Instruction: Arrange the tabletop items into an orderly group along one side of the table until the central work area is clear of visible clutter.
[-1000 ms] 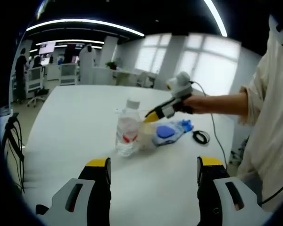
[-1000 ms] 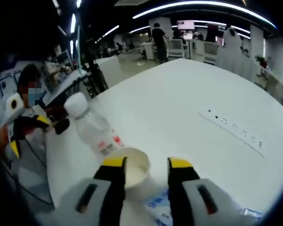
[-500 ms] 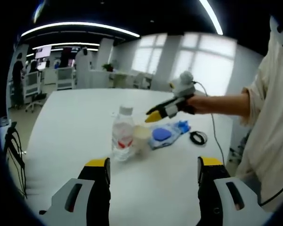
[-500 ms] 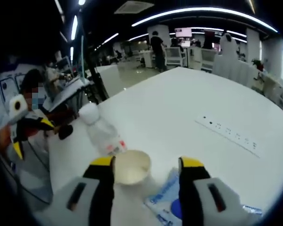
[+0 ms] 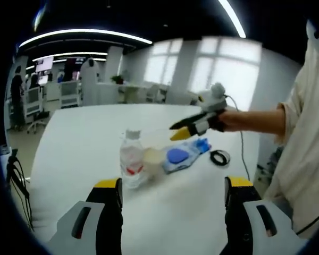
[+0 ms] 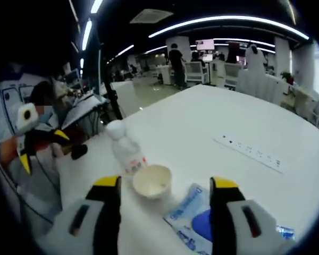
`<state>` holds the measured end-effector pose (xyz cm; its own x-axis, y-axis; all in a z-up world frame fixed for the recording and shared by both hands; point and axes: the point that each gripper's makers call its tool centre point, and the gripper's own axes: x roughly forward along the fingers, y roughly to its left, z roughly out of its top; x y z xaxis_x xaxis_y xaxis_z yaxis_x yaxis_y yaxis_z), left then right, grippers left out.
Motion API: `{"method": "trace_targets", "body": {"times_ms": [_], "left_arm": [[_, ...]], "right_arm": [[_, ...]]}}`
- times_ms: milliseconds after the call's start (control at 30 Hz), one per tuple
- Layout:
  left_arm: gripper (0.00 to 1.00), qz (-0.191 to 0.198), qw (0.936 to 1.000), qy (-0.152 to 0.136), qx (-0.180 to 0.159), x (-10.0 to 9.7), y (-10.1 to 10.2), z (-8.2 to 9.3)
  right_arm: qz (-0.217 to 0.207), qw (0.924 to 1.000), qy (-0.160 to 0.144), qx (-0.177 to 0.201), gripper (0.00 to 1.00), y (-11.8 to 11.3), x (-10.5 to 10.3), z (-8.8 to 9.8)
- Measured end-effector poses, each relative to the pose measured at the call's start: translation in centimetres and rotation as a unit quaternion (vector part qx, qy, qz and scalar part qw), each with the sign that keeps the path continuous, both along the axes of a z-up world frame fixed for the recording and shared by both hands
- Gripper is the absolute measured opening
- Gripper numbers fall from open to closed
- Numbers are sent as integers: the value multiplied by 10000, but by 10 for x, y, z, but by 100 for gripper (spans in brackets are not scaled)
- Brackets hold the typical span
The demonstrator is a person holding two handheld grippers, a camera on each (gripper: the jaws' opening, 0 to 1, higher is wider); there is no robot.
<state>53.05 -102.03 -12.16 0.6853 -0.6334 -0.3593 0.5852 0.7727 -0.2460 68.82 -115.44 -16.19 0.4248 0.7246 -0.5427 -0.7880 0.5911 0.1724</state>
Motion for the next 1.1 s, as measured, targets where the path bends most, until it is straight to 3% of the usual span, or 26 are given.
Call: {"method": "trace_targets", "body": {"times_ms": [467,633,1100], "left_arm": [[81,-267,9994,-209,106,-10,-27,21],[83,-409,9986,-283,150,-18,-44,26],[86,-639,9972,-357,119,-41,-73,36]], "right_arm": [[-365,9979,-413,347,75,-57,-35,40],[-606,9954,-560,477,77,-89,-54,53],[-1118,9886,-827,586,82,-169,-118,63]]}}
